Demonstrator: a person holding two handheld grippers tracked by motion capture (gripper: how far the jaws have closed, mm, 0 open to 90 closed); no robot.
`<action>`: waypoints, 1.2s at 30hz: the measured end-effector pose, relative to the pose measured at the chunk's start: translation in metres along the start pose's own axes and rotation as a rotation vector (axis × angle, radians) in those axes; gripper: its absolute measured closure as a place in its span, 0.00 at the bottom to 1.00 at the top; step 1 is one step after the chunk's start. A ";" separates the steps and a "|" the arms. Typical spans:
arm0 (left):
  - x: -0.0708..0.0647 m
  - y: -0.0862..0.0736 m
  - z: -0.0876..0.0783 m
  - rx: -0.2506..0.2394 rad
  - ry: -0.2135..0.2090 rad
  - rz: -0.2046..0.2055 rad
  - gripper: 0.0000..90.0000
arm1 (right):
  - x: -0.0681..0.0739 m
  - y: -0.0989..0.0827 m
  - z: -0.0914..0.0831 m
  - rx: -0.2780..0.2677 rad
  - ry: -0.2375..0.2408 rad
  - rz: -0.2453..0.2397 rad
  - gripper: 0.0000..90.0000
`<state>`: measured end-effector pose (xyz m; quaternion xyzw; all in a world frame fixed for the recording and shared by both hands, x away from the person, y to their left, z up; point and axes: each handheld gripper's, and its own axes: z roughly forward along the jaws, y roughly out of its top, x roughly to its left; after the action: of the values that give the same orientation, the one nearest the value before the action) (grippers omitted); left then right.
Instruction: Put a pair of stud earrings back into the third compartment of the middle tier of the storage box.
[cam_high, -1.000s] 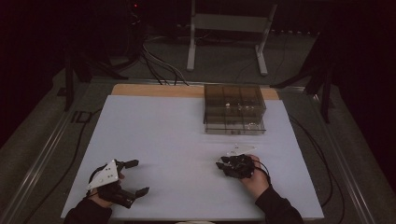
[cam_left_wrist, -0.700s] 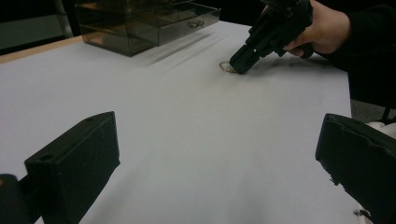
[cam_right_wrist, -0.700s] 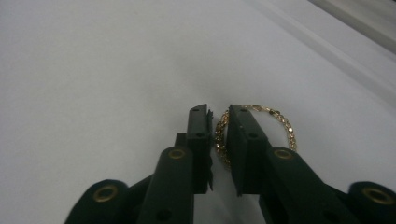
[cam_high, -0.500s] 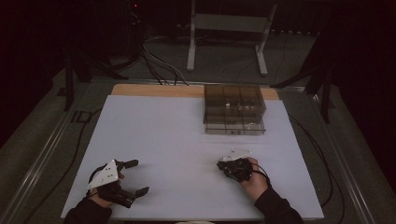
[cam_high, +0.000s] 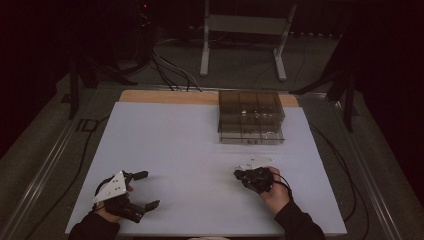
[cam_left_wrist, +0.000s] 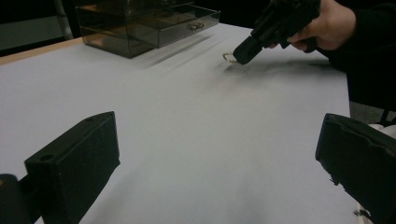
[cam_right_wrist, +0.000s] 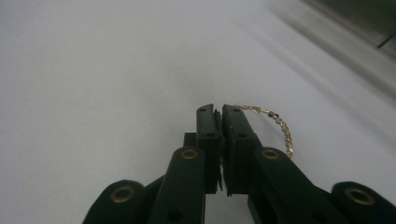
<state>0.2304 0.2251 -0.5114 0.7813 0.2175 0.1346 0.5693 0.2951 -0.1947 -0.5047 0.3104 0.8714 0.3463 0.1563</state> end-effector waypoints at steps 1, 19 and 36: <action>0.000 0.000 0.000 0.000 -0.001 -0.003 0.01 | 0.000 0.001 -0.002 -0.004 -0.002 -0.002 0.96; 0.001 0.000 0.000 -0.003 -0.003 -0.005 0.01 | -0.015 0.030 -0.027 -0.057 -0.020 0.003 0.96; 0.001 0.000 0.000 -0.005 -0.004 -0.005 0.01 | -0.046 0.052 -0.055 -0.114 -0.088 0.022 0.96</action>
<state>0.2311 0.2254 -0.5112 0.7797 0.2181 0.1320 0.5719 0.3252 -0.2230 -0.4269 0.3253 0.8390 0.3833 0.2082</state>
